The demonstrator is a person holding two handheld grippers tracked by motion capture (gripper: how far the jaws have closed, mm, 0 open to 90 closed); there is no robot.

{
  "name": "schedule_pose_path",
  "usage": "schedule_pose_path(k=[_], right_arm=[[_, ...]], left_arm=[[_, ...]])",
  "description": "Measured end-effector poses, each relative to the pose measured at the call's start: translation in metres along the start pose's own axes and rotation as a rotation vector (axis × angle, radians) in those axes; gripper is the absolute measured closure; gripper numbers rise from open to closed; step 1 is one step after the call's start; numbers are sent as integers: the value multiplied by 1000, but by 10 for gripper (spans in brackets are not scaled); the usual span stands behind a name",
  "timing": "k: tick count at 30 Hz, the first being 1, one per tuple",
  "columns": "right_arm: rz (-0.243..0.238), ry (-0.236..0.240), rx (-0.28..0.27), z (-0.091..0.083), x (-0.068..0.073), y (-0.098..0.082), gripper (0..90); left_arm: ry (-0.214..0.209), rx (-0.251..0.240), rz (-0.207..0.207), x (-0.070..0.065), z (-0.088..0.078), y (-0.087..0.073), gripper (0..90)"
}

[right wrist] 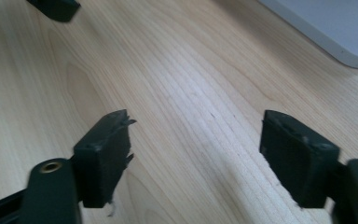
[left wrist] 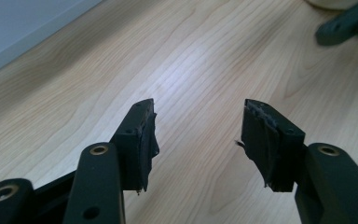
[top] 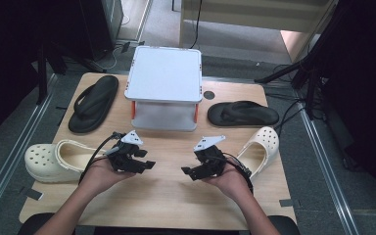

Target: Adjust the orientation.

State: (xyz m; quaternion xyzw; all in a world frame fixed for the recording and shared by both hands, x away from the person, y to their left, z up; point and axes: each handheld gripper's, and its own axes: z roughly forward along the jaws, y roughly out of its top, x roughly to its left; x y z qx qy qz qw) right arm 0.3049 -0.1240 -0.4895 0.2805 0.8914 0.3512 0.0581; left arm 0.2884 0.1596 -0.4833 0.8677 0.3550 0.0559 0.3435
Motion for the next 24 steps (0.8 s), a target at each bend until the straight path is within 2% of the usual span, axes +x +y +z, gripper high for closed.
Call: schedule_pose_path(k=[1, 3, 5, 7, 8, 12, 13, 15, 18, 19, 20, 24], right_arm=[[0, 0, 0, 0, 0, 0, 267], [3, -35, -40, -6, -2, 1, 334], [28, -27, -55, -10, -3, 2, 371], [28, -24, -62, -14, -1, 2, 375], [13, -28, -66, -17, 2, 1, 379], [-31, -43, -83, -26, 11, -2, 407], [-38, -31, -98, -30, 14, -3, 420], [-20, -7, -100, -31, 14, -5, 421], [-12, 1, -109, -31, 12, -8, 420], [-12, 5, -113, -31, 11, -10, 420], [19, 7, -89, -29, 8, -13, 429], [28, 0, -37, -22, 2, -12, 414]], left_arm=[[0, 0, 0, 0, 0, 0, 471], [-1, -1, -6, 0, -1, 0, 479], [-14, 9, -29, 0, -1, 0, 482], [-20, 21, -35, 1, -1, 0, 483], [-19, 28, -48, 2, -2, 0, 484], [-7, 21, -35, 1, -5, 0, 474], [-6, 21, -39, 2, -5, 0, 463], [-1, 33, -35, 3, -5, -1, 454], [6, 36, -33, 3, -5, -2, 449], [5, 30, -45, 3, -6, -2, 449], [2, 34, -47, 4, -7, -2, 457], [4, 37, -48, 4, -10, -2, 479]])
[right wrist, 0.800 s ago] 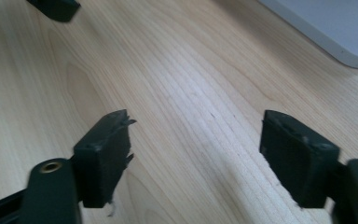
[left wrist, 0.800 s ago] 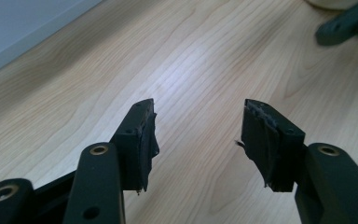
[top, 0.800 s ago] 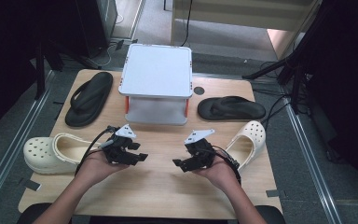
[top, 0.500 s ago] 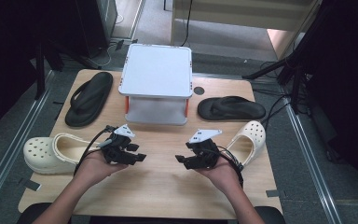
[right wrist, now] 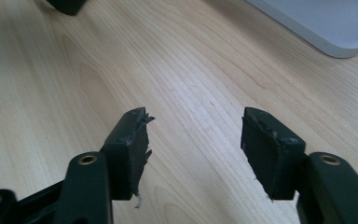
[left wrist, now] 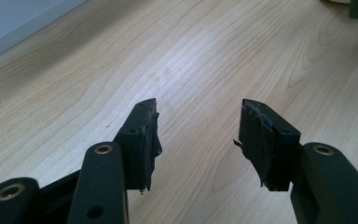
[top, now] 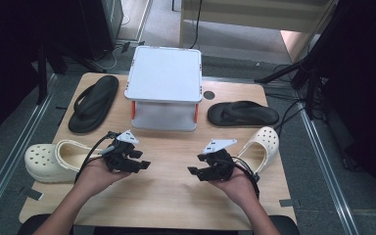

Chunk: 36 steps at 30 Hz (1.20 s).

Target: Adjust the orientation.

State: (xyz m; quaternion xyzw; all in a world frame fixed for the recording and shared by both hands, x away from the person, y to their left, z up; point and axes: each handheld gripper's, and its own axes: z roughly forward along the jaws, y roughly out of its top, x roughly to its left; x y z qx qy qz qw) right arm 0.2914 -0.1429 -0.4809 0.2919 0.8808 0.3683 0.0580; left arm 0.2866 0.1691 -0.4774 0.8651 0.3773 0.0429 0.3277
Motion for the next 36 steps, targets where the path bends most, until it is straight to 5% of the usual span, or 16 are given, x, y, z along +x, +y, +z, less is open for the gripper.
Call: schedule_pose_path(k=[9, 36], right_arm=[[9, -16, -23, 0, -1, 5, 376], [-29, 21, 16, 11, 0, 11, 391]], left_arm=[[1, -22, -20, 4, -9, -3, 411], [144, -37, -122, 42, -83, -19, 446]])
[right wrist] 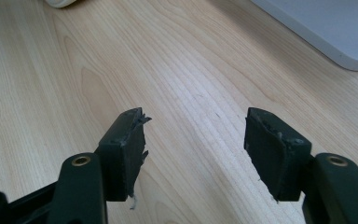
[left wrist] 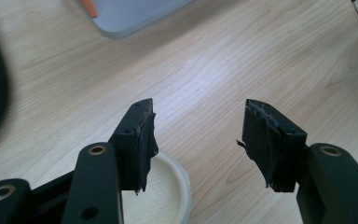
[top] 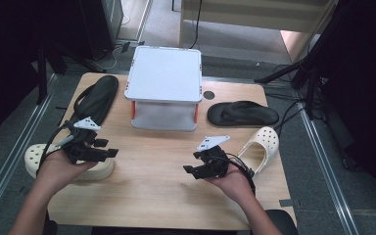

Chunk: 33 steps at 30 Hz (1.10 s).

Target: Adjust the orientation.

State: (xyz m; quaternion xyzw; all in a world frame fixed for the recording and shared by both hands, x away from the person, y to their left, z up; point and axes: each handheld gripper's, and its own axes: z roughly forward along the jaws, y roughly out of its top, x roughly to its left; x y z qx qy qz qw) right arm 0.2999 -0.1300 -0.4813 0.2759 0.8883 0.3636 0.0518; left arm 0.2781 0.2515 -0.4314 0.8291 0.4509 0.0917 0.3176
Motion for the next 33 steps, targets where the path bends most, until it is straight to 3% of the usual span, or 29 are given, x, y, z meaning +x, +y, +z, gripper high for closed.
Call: schedule_pose_path(k=[10, 19, 22, 28, 29, 33], right_arm=[[0, 5, 18, 3, 1, 0, 391], [1, 9, 30, 5, 1, -1, 390], [3, 10, 33, 5, 1, -1, 390], [2, 10, 39, 7, 1, -1, 389], [3, 10, 40, 7, 2, -1, 389], [0, 10, 43, 7, 1, -1, 388]], left_arm=[[33, -9, -52, 20, -21, -6, 447], [86, 8, -100, 40, -37, -13, 447], [123, 15, -122, 50, -43, -17, 447], [155, 38, -163, 64, -48, -24, 446], [177, 37, -174, 69, -48, -27, 446], [180, 42, -184, 76, -47, -30, 446]])
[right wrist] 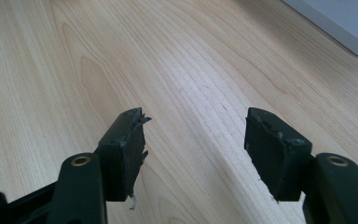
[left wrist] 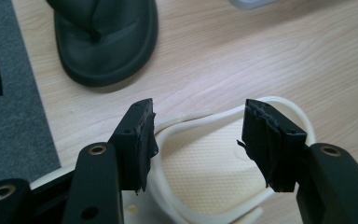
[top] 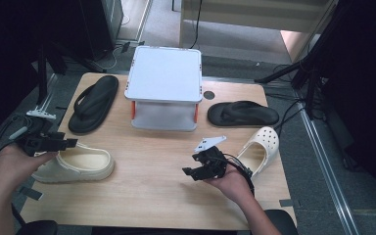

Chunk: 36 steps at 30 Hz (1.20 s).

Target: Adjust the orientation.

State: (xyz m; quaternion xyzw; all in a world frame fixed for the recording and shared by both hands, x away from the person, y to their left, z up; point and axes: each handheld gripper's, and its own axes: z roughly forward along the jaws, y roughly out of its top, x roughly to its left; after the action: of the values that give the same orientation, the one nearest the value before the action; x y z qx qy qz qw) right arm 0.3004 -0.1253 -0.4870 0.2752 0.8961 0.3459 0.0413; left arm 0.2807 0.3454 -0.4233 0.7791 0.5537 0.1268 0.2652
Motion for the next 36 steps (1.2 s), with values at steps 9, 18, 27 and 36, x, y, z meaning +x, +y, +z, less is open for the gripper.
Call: schedule_pose_path(k=[9, 18, 27, 36], right_arm=[[-4, 3, 12, 2, 0, 0, 387], [-1, 1, 19, 3, 0, 0, 381], [-2, 0, 19, 2, 1, -1, 381], [-4, -3, 20, 2, 1, -1, 380]], left_arm=[[21, 59, -30, 21, 21, -10, 468], [30, 63, -13, 24, 29, -13, 483], [28, 104, -40, 26, 20, -12, 473], [107, 108, 44, 22, 25, -16, 552]])
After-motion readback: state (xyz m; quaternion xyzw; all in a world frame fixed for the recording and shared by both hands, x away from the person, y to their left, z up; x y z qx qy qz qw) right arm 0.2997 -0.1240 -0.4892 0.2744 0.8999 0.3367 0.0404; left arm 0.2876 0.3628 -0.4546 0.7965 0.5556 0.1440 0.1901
